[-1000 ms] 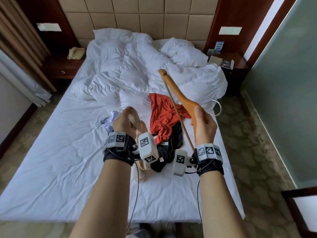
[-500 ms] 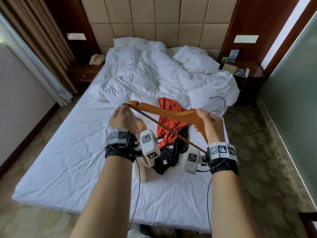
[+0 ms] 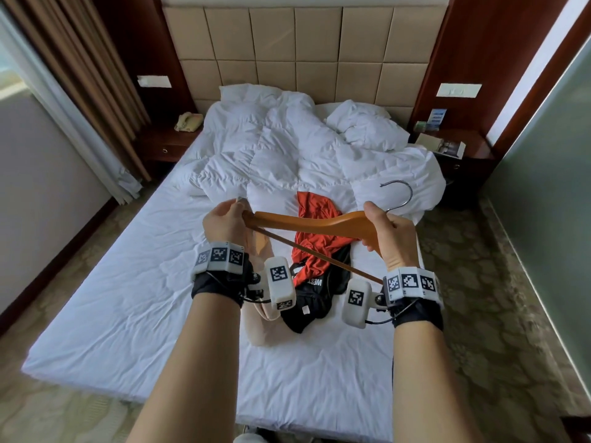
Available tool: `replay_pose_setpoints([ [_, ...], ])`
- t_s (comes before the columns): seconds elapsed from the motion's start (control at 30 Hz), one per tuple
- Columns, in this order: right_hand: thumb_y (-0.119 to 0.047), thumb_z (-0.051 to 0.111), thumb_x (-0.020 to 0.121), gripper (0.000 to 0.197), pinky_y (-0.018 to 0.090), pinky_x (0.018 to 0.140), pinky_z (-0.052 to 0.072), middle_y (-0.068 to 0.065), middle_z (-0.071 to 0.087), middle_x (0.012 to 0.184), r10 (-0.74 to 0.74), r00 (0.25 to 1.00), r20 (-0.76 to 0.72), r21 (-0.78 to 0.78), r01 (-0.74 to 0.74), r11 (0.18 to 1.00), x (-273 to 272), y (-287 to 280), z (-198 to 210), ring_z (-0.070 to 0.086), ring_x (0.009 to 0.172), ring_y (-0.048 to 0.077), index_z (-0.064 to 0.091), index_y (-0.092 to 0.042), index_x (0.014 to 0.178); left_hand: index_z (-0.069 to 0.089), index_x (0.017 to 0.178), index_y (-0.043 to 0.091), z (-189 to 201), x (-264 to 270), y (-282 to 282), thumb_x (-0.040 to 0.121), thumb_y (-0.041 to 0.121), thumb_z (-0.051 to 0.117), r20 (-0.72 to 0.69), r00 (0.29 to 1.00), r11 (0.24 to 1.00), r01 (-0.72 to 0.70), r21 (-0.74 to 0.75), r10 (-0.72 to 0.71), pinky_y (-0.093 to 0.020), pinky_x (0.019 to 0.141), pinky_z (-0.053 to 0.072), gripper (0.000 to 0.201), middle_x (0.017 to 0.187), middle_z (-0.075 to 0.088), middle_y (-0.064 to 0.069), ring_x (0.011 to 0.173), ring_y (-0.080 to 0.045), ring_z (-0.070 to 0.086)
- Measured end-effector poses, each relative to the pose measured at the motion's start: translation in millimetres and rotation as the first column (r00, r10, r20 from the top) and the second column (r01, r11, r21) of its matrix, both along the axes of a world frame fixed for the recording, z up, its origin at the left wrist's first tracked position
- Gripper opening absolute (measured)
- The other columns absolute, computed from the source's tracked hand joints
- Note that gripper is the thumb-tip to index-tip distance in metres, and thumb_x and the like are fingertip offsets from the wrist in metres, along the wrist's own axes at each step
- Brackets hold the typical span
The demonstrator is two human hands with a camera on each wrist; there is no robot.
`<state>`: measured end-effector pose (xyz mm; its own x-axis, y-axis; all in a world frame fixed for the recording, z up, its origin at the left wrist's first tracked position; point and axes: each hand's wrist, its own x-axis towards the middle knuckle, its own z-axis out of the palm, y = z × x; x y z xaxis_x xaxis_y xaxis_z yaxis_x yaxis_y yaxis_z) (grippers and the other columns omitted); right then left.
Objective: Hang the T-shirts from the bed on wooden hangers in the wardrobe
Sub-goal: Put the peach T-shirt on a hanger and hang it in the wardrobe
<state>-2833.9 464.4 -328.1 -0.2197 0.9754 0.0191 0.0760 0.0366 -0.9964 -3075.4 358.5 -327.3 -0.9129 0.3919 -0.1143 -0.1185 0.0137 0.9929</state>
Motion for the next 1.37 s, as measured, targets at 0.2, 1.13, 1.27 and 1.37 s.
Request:
replay_pose_setpoints([
  [0.2,-0.065,0.068,0.079,0.077,0.031,0.052,0.042,0.030,0.061,0.063,0.093,0.995,0.025,0.055,-0.094,0.994,-10,-8,0,0.054,0.051,0.022,0.064,0.012,0.077,0.078,0.073,0.021,-6,0,3,0.073,0.028,0.064,-0.143,0.971,0.965,0.161,-0.207,-0.193,-0.033,0.071,0.052,0.016,0.070,0.073,-0.002,0.064,-0.014,0.064],
  [1.13,-0.008,0.073,0.083,0.057,0.031,0.103,0.048,-0.001,0.065,0.126,0.318,0.925,0.209,0.149,-0.352,0.924,-54,-16,-4,0.060,0.117,0.013,0.056,-0.020,0.136,0.078,0.086,0.037,39,34,36,0.074,0.040,0.068,-0.363,0.682,0.772,0.545,-0.328,-0.636,-0.046,0.085,0.058,0.016,0.089,0.077,0.007,0.090,-0.016,0.072],
  [1.27,-0.007,0.069,0.083,0.045,0.029,0.097,0.050,0.001,0.070,0.114,0.305,0.932,0.197,0.143,-0.336,0.931,-58,-11,4,0.063,0.108,0.015,0.063,-0.017,0.127,0.080,0.091,0.027,54,45,42,0.086,0.025,0.067,-0.456,0.619,0.769,0.504,-0.393,-0.639,-0.041,0.087,0.056,0.014,0.092,0.076,0.007,0.089,-0.011,0.070],
  [1.37,-0.009,0.069,0.084,0.036,0.026,0.093,0.049,0.002,0.071,0.109,0.300,0.932,0.202,0.134,-0.330,0.935,-60,-6,10,0.064,0.104,0.015,0.066,-0.015,0.119,0.079,0.098,0.024,63,48,43,0.092,0.018,0.059,-0.542,0.494,0.733,0.478,-0.484,-0.680,-0.034,0.090,0.052,0.021,0.098,0.076,0.001,0.095,-0.015,0.067],
])
